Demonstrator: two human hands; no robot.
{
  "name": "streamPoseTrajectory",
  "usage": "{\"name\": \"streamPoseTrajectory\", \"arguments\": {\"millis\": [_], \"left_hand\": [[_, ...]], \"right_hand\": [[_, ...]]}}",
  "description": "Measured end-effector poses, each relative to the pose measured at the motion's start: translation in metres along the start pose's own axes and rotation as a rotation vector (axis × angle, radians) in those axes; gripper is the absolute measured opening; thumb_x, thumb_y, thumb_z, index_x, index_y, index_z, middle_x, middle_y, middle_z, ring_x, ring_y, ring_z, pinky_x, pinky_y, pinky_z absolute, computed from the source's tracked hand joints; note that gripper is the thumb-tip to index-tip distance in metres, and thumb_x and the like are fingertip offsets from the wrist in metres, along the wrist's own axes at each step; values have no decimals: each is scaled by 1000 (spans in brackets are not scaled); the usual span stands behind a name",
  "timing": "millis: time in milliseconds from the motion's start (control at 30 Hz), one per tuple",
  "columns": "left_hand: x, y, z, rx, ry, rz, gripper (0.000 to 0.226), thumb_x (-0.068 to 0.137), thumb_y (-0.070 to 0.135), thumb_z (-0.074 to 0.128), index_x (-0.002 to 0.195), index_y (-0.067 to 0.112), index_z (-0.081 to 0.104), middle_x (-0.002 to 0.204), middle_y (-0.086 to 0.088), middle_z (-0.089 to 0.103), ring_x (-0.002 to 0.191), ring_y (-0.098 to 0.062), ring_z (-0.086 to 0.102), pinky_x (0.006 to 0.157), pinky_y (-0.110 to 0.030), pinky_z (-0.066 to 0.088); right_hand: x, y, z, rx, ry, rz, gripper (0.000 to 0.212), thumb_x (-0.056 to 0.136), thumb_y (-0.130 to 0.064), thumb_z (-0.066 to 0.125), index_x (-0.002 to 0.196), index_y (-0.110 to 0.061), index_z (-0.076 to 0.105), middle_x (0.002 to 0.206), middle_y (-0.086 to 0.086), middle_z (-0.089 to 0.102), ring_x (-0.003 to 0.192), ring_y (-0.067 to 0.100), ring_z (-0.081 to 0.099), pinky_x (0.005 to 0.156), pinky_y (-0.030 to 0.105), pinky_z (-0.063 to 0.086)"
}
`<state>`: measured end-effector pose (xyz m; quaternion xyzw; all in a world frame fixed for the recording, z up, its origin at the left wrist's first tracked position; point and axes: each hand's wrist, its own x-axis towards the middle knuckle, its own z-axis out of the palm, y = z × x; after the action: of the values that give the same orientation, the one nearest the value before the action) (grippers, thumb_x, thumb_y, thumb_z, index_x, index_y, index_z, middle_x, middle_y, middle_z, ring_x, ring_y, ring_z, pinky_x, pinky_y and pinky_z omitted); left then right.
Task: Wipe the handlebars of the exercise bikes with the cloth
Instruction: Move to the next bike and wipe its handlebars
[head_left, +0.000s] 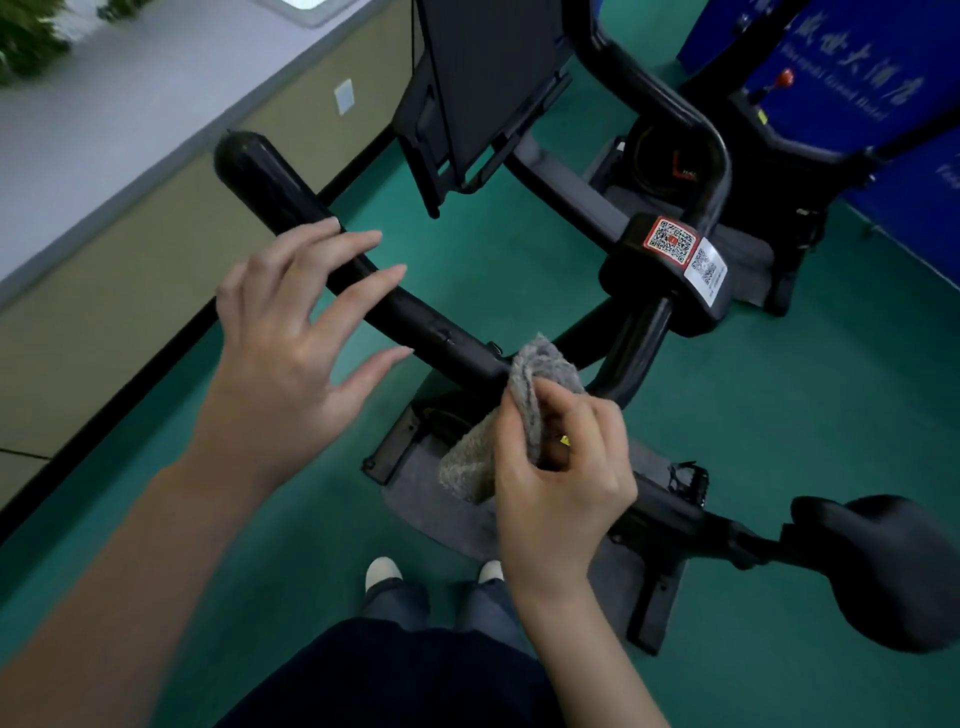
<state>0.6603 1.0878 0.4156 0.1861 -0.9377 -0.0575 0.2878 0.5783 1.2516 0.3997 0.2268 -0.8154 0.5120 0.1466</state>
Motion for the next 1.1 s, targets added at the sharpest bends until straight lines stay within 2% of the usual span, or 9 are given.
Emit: {"name": "streamPoseTrajectory", "arguments": {"millis": [133,267,367,500,567,700,800,900,1100], "left_hand": [[7,-11,-6,5,80,-20,49,89,40,61,128,11,55,139,-14,45,130,-31,34,101,-38,22],[13,-23,-11,17,144,-100,57,87,39,64,134,11,47,140,-16,41,127,-32,32,102,-33,19],[17,-27,-13,-4,159,-143,59,88,37,64,136,10,43,139,-18,41,123,-32,32,100,-41,27],[24,-30,-17,-39,196,-174,59,90,37,60,138,10,40,137,-18,42,122,-30,33,101,-41,29],[26,-32,-18,-41,194,-196,59,90,37,60,138,10,40,136,-18,43,122,-32,35,102,-41,29],[26,-39,-18,-41,145,-193,59,88,41,59,134,8,44,134,-17,45,121,-36,39,101,-44,30],[24,-42,-17,-24,119,-167,60,87,44,59,132,7,46,134,-17,44,121,-37,39,101,-46,32],[24,-44,-16,-17,113,-154,61,86,42,62,132,7,46,135,-16,43,121,-37,39,102,-47,33],[25,-47,-15,-3,119,-142,62,82,37,69,131,6,46,134,-17,44,119,-37,40,102,-45,32]], "right_hand": [[6,-6,-5,-11,-21,-24,12,75,2,73,87,0,72,80,6,61,70,13,57,63,22,49],[34,6,-29,-137,-8,43,15,78,-4,71,93,-5,73,84,1,57,73,4,51,66,8,44],[56,11,-31,-279,-178,116,16,81,-9,69,96,-9,74,88,-1,59,76,5,51,70,0,36],[71,0,-20,-423,-392,80,14,81,-14,65,90,-15,75,82,4,71,78,24,63,73,27,48],[79,-5,-13,-445,-494,100,12,82,-18,63,86,-17,75,76,6,71,79,29,63,68,26,44],[90,-12,5,-422,-693,170,14,82,-20,62,88,-19,74,82,7,69,86,28,63,74,26,45],[93,-18,19,-300,-701,202,10,82,-20,64,83,-21,74,77,-2,68,84,18,62,71,21,45],[94,-23,26,-195,-710,183,7,81,-20,67,83,-21,74,70,-16,62,73,-1,57,56,0,37],[89,-6,-5,-213,-533,151,9,79,-22,69,74,-30,69,62,-22,60,64,-14,57,53,0,37]]}}
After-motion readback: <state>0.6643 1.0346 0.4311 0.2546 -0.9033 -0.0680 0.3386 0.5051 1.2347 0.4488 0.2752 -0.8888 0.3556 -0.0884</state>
